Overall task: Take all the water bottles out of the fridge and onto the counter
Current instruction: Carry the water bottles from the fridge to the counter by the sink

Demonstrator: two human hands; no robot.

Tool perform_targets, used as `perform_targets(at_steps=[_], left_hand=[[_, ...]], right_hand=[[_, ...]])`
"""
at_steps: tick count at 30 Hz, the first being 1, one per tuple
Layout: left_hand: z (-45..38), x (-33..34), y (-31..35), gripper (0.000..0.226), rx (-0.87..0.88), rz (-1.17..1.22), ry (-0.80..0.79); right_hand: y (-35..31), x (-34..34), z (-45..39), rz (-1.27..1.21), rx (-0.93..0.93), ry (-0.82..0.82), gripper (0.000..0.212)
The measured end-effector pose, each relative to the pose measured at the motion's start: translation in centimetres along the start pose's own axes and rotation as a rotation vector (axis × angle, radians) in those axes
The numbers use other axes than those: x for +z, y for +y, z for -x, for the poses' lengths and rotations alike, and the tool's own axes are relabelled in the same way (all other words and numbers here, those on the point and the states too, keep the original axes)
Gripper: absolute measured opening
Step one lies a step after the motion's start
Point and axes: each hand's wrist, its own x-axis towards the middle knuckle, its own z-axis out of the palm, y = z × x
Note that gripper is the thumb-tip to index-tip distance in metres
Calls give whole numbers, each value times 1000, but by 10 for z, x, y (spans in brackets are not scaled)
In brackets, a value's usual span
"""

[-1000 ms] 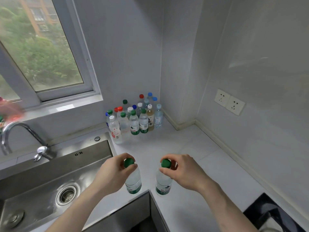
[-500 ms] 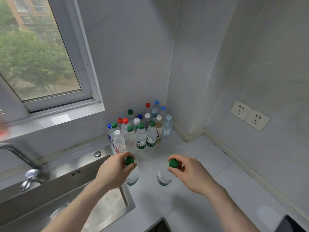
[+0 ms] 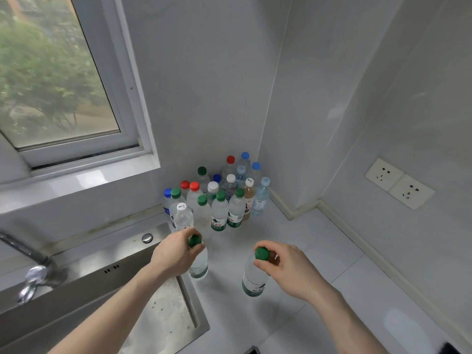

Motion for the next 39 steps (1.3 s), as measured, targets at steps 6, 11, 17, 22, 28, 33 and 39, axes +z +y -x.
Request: perform_targets(at_steps=[6,11,17,22,28,33,39], left_hand=[[-29,4,-7,23,-25,-52,-21],[-49,4,-11,23,-39,-70,0],[-65,3,-20,23,-45,-59,21],[-67,1,-26,22,-31,-52,15],[-60,-3,-34,27,-5,-61,-14],[-56,-9,-38,31,-11,-65,-15],[-46,-16,-36,30,0,-63,20]], right_hand=[[-5,8,-42,-17,-7,-24,19],[-10,21,-82,-72,-5,-33,21],[-20,40,-129,-111,-13,-42,20],[-25,60,-155,-139,-20,-64,21],[-30,84,-181,-163,-28,-107,25],[-29,101,-183,-132,-1,-141,31],[-35,97,-178,-115,62,-136,49]])
